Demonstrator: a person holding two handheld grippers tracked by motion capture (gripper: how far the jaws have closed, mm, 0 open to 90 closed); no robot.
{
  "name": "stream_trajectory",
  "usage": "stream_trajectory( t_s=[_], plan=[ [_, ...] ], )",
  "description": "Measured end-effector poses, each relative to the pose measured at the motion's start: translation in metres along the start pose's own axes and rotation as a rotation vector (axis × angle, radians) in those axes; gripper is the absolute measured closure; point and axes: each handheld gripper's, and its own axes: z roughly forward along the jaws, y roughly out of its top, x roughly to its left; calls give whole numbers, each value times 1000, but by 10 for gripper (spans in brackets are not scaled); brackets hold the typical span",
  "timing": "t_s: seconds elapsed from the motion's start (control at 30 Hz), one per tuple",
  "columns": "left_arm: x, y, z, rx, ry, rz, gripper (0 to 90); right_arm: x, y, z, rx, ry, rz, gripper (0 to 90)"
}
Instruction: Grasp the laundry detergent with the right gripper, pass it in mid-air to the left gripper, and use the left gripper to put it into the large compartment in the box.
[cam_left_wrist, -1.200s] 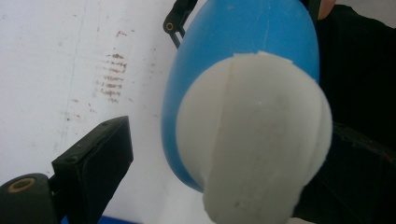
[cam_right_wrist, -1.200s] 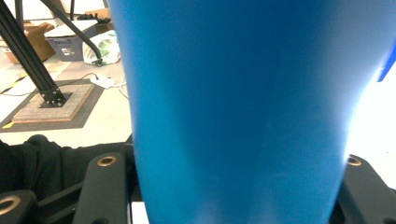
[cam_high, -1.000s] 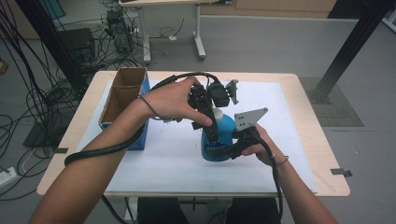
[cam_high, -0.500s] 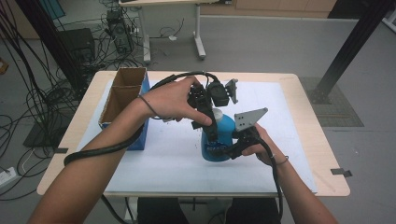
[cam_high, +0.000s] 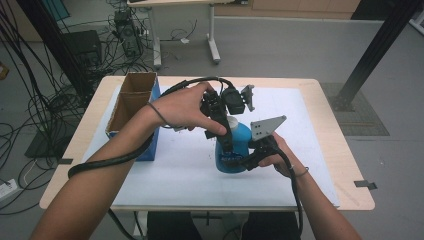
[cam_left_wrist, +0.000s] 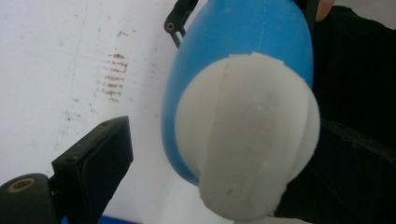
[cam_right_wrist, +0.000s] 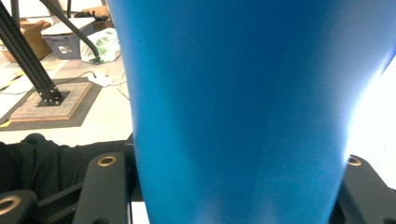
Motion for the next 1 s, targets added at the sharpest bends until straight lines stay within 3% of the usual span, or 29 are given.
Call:
stream_trajectory(
  t_s=[1.0],
  plan=[
    [0,0,-2,-4,-2,-1,78,0,0,1,2,-3,0,415]
  ],
)
